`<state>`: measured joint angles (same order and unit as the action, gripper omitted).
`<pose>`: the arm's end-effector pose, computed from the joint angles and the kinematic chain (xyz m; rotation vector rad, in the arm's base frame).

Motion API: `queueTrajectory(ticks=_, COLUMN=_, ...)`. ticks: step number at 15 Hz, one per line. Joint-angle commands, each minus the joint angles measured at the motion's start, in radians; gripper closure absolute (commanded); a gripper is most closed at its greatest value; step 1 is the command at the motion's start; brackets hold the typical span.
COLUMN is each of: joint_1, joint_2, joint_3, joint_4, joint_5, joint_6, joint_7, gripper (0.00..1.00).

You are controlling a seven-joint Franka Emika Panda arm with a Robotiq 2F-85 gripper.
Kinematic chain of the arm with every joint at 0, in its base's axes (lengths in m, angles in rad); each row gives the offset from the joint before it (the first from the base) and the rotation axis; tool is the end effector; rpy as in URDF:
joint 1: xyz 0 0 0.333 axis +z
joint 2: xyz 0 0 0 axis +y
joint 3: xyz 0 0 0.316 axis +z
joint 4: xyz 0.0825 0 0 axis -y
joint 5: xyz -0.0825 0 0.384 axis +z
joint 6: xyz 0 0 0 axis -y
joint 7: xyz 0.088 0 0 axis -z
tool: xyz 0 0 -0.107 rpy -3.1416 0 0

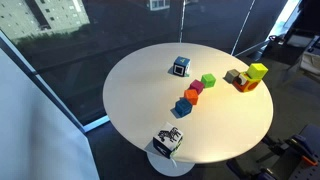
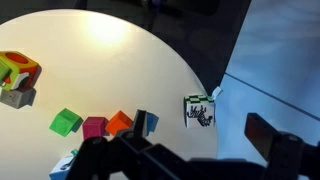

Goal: Put the yellow block on the table

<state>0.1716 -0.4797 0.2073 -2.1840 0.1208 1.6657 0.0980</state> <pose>0.3676 0.1732 0.5667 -3.1041 -0.3767 0.0797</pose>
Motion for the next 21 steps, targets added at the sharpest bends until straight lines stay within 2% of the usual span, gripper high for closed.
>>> queueTrajectory(ticks=1, joint_1=0.002, joint_2=0.001, joint_3=-0.002, joint_4=0.002, joint_5=-0.001, joint_6=-0.002, joint_7=0.001, gripper=0.00)
queueTrajectory(ticks=11, joint_1=-0.036, joint_2=0.013, joint_3=-0.020, joint_4=0.017, joint_5=-0.025, joint_6=0.002, joint_7=0.021, gripper=0.00)
queueTrajectory(ticks=16, joint_1=-0.087, joint_2=0.010, joint_3=-0.049, joint_4=0.013, joint_5=-0.069, joint_6=0.027, joint_7=0.036, gripper=0.00)
queueTrajectory(ticks=21, joint_1=-0.156, joint_2=0.024, joint_3=-0.090, joint_4=0.000, joint_5=-0.141, joint_6=0.100, joint_7=0.078, gripper=0.00)
